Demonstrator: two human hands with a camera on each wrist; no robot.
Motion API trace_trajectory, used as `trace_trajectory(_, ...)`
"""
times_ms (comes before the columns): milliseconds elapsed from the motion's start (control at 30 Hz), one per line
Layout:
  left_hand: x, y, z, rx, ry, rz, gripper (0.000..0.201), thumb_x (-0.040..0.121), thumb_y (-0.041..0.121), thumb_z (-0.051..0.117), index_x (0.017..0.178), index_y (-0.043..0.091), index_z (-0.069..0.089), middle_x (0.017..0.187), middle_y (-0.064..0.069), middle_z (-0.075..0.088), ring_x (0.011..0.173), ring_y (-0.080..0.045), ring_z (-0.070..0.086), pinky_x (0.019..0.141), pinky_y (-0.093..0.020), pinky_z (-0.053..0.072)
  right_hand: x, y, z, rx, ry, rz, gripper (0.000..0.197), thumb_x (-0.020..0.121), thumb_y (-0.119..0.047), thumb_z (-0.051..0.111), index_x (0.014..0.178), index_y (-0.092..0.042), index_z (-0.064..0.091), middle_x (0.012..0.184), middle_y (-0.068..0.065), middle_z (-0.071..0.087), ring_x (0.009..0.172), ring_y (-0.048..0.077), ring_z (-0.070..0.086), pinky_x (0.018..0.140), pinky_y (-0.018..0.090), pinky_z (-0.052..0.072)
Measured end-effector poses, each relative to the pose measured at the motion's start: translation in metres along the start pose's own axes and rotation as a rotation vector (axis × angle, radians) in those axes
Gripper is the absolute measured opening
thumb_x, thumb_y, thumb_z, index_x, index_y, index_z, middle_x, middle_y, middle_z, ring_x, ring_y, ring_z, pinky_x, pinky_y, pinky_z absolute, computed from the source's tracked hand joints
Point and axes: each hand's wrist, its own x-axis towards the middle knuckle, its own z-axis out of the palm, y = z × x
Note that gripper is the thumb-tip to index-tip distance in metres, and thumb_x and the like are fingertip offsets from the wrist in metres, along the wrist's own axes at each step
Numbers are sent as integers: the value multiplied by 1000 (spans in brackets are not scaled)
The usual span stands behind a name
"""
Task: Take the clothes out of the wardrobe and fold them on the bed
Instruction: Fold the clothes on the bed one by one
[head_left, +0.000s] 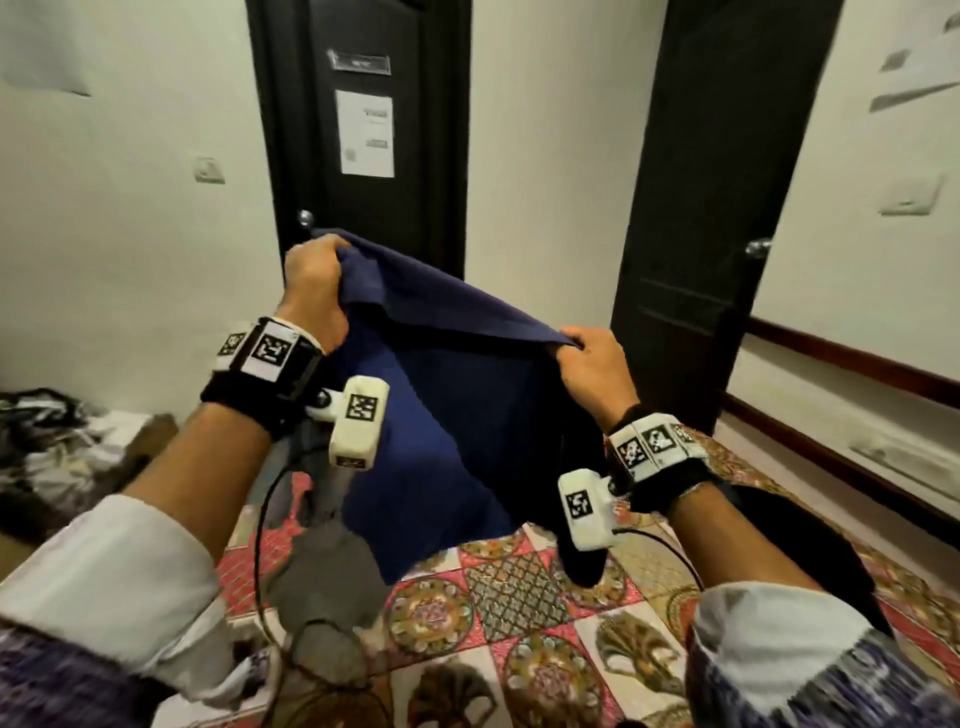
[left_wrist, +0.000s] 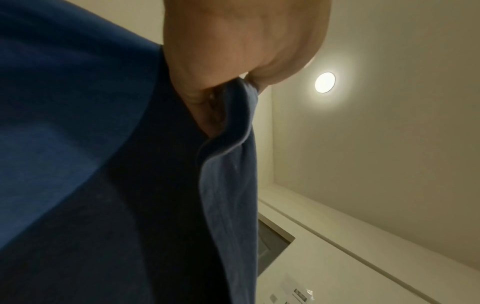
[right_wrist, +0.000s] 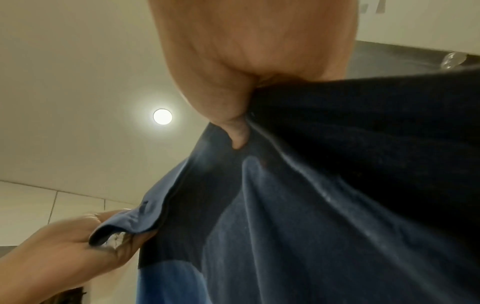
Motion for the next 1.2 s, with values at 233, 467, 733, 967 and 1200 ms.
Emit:
trace_trajectory(233,-2,16,-104,39,163,-24,15,78,21,61,85,8,55,73,-8,51,62,-20,55,45,-21,42,-26,-30,64,-78,-138,-85,26,91,-29,50,89,-20,74,86,7,74,86,32,67,78,45,54)
trace_trajectory(467,-77,-93,-155,-84,41,-329,18,95,-1,47,85,3,61,74,-10,67,64,-19,68,60,-26,60,-122,-13,136,-288,-452,-33,63,85,-48,73,140,-22,58,132,8,67,120,28,64,100,41,53)
trace_trajectory(733,-174,-178,-118,154,-81,-383,6,88,-5,66,90,1,67,73,-10,68,53,-7,65,50,-19,52,-201,-6,180,-112,-282,-151,42,82,-18,59,123,-26,66,103,3,74,92,25,68,82,39,57)
trace_trajectory(967,-192,-195,-137,214,15,-142,15,89,12,62,94,2,71,91,-9,74,84,-20,68,75,-31,56,-194,3,169,-106,-260,-206,37,95,-29,43,108,-20,77,91,1,73,79,17,65,74,41,59)
trace_trajectory(1200,-179,-217,-157,733,-53,232,34,76,21,67,110,20,63,110,4,58,104,-11,50,84,-23,44,-169,-17,144,-49,-246,-304,32,97,-24,44,101,-19,76,84,-7,69,76,4,62,67,31,55)
